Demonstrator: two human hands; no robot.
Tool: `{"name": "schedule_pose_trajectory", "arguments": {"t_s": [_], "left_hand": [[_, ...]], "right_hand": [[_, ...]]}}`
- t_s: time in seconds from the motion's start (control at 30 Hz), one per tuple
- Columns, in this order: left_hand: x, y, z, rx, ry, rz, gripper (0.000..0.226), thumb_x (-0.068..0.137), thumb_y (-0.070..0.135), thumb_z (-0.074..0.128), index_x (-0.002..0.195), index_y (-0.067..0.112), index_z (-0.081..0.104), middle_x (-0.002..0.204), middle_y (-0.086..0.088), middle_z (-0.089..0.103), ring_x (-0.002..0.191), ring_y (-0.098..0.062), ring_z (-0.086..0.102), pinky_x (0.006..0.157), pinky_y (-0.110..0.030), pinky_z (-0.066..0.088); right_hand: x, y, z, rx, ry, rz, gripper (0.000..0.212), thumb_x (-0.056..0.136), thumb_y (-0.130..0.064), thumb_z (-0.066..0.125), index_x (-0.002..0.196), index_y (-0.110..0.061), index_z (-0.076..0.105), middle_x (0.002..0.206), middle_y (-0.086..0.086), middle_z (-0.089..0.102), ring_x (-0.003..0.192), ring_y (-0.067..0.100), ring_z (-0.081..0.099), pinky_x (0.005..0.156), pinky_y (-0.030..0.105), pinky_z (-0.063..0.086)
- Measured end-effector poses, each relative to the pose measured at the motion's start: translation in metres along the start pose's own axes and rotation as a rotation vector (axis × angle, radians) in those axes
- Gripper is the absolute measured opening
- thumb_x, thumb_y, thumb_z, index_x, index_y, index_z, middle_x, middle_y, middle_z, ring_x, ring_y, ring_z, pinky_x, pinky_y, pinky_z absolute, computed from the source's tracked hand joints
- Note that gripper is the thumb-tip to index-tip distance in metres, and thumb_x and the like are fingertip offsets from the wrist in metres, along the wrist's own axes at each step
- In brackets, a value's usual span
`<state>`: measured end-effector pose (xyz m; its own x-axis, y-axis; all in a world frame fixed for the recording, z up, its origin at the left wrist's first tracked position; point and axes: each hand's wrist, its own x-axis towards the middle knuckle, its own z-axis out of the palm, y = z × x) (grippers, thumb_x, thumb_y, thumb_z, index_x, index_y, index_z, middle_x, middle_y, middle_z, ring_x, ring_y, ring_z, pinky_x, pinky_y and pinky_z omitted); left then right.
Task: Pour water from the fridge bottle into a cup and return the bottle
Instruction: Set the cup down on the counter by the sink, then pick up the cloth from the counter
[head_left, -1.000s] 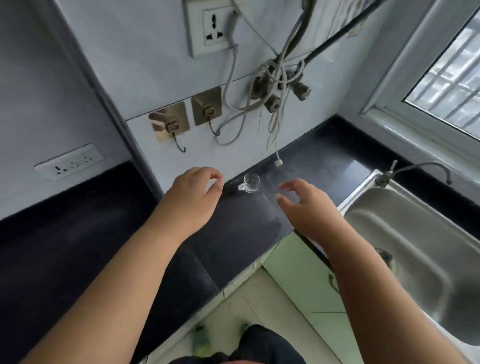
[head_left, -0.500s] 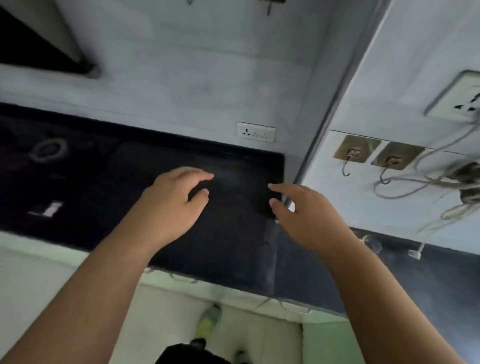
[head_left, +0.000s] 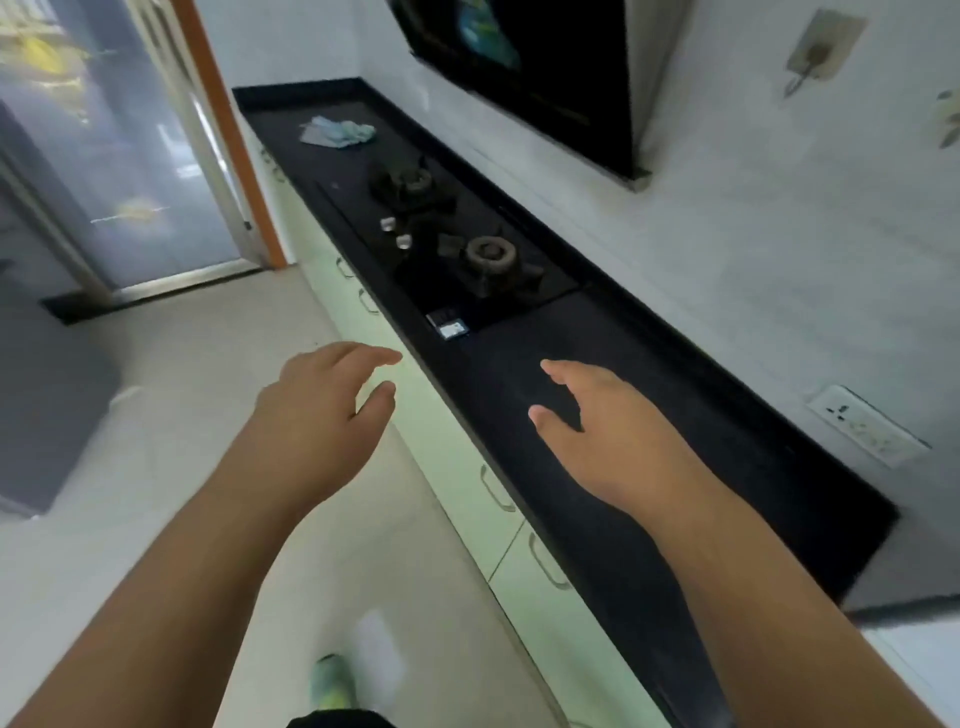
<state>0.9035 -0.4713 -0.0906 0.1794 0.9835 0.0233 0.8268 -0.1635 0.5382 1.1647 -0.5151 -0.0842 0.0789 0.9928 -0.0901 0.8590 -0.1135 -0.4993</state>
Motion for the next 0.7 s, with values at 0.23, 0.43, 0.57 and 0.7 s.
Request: {"name": "schedule_pose_trajectory", "arguments": {"t_s": [0.23, 0.43, 0.57, 0.7], "left_hand": [[-0.001, -0.120, -0.059, 0.046, 0.051, -0.230, 0.041, 0.105, 0.042, 0.047, 0.145, 0.038, 0.052, 0.148, 0.010, 0.054, 0.137, -0.023, 0.047, 0.113, -0.049, 0.041], [0.020, -0.213, -0.127, 0.106, 0.089, -0.291, 0.043, 0.105, 0.046, 0.044, 0.147, 0.037, 0.049, 0.150, 0.011, 0.054, 0.140, -0.020, 0.046, 0.113, -0.047, 0.043], [0.052, -0.258, -0.164, 0.135, 0.108, -0.274, 0.042, 0.106, 0.045, 0.044, 0.146, 0.036, 0.052, 0.149, 0.013, 0.054, 0.140, -0.017, 0.044, 0.115, -0.042, 0.040], [0.094, -0.291, -0.188, 0.122, 0.097, -0.284, 0.041, 0.106, 0.045, 0.044, 0.145, 0.036, 0.053, 0.149, 0.013, 0.053, 0.140, -0.017, 0.043, 0.114, -0.041, 0.039]], "right_hand": [[0.079, -0.112, 0.078, -0.076, -0.134, -0.164, 0.053, 0.103, -0.048, 0.053, 0.153, -0.032, 0.044, 0.156, -0.011, 0.045, 0.138, 0.014, 0.045, 0.108, 0.034, 0.045], [0.145, -0.214, 0.134, -0.063, -0.146, -0.244, 0.053, 0.101, -0.050, 0.054, 0.151, -0.032, 0.047, 0.155, -0.009, 0.048, 0.129, 0.019, 0.055, 0.111, 0.043, 0.046], [0.188, -0.266, 0.158, -0.050, -0.118, -0.253, 0.052, 0.101, -0.048, 0.054, 0.151, -0.031, 0.047, 0.154, -0.008, 0.048, 0.135, 0.017, 0.048, 0.113, 0.042, 0.043], [0.232, -0.297, 0.172, -0.076, -0.130, -0.244, 0.052, 0.101, -0.047, 0.055, 0.149, -0.031, 0.048, 0.151, -0.009, 0.050, 0.137, 0.017, 0.047, 0.111, 0.039, 0.045]]}}
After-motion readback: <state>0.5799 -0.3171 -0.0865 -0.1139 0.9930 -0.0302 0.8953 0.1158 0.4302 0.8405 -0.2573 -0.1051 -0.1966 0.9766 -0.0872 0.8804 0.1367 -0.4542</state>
